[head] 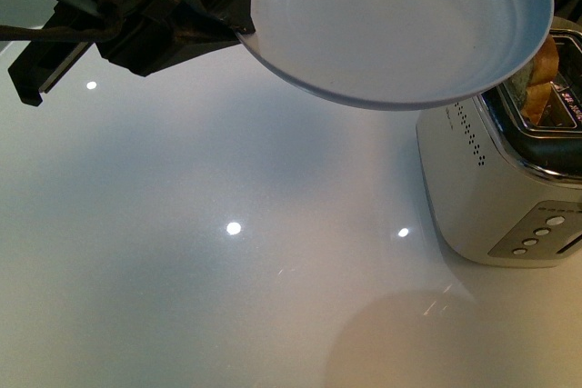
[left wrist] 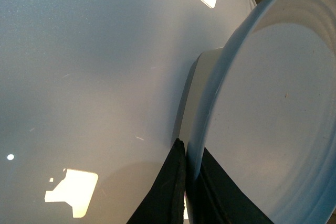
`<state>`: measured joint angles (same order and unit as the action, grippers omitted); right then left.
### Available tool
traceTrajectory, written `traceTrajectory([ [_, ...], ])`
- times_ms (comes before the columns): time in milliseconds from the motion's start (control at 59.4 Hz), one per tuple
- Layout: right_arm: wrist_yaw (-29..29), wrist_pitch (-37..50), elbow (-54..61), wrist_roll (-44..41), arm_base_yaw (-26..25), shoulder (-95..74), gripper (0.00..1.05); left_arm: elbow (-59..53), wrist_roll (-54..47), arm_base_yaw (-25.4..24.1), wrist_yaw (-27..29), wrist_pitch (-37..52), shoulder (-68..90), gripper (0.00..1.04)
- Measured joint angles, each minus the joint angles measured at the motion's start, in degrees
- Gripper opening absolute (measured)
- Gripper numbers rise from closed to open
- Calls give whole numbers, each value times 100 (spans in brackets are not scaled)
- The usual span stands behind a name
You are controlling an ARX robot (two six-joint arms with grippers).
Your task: Left arm holds plate, right arm toasts bread
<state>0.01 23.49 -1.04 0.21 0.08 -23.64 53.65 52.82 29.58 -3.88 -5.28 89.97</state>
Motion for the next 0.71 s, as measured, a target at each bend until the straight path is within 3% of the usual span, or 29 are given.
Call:
traceTrajectory([
  [707,0,-1257,0,0,0,1276,2,0,0,0,0,0,0,3],
])
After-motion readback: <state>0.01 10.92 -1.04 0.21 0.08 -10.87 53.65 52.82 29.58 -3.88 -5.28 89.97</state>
